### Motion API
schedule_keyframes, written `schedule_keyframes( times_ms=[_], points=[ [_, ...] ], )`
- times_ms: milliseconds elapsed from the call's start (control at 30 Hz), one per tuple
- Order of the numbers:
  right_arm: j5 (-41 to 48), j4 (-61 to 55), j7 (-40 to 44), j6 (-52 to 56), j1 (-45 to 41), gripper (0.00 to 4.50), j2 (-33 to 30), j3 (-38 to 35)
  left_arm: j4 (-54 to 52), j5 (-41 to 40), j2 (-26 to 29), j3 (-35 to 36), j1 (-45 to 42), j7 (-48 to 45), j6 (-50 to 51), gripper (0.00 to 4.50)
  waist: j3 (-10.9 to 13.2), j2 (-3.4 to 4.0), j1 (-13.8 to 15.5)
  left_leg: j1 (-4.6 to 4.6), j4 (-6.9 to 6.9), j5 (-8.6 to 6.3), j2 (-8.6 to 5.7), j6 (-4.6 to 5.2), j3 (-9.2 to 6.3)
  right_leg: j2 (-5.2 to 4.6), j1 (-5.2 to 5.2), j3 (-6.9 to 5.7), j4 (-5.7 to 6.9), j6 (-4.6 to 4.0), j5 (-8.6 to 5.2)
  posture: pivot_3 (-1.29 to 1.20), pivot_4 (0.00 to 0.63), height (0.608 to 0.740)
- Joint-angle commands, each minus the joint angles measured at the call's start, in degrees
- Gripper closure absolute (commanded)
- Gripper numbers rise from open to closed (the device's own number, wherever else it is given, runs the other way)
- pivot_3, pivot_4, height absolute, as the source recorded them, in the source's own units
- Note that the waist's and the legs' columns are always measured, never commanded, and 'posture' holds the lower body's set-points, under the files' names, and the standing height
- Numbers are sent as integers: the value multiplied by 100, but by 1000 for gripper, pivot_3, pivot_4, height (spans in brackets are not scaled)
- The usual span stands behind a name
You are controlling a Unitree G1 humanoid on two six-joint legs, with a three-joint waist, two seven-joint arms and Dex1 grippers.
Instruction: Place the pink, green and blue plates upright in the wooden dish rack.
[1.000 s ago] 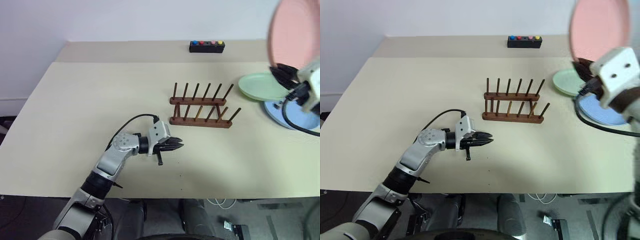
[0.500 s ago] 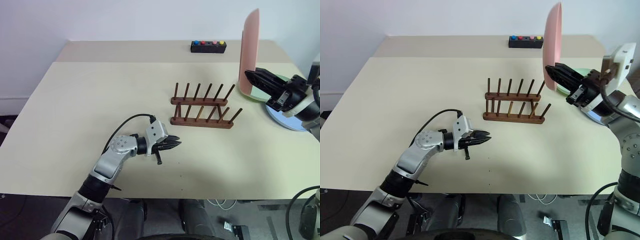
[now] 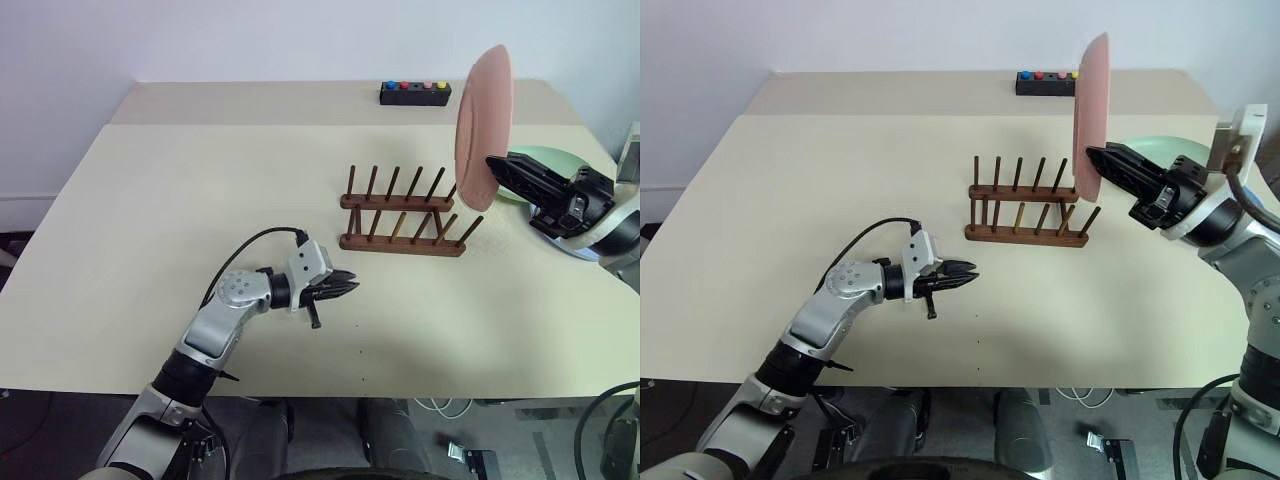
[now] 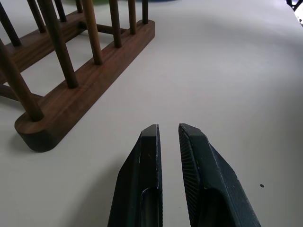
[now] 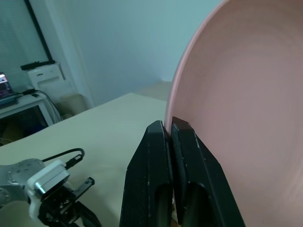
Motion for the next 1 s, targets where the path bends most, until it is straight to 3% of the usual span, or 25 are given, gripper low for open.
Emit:
schedule_keyframes(
  times_ms=[33,700,800,933,967,1000],
  points=[
    [166,116,90,1,-63,4467,-29,-133,-320,-222,-25,221,16,-25,-59,3902,0,0,1,0,0,0,0,0,0,0,0,0,0,0,0,0,150,734],
    [356,1065,180,520,-386,4467,14,-12,-613,-251,78,286,216,145,107,3902,0,0,0,-1,0,0,0,0,1,0,-1,0,-1,0,0,0,150,734],
    [307,1116,134,508,-417,3639,22,-16,-601,-245,70,280,203,151,112,3902,0,1,0,-1,0,0,0,0,1,0,-1,0,-1,0,0,0,150,734],
    [154,1104,29,355,-435,1776,52,-14,-597,-241,78,275,203,141,108,3902,0,0,-3,-1,-1,0,0,0,1,1,-1,0,-1,0,0,0,150,734],
    [87,1102,-7,288,-444,1124,64,-12,-593,-239,79,272,200,137,109,3902,0,0,-3,-1,-1,0,0,0,1,1,-1,0,-1,0,0,0,150,734],
    [8,1115,-58,218,-468,784,75,-8,-584,-238,75,269,190,136,110,3902,0,0,-4,-1,-1,0,0,0,1,0,-1,0,-1,0,0,0,150,734]
  ],
)
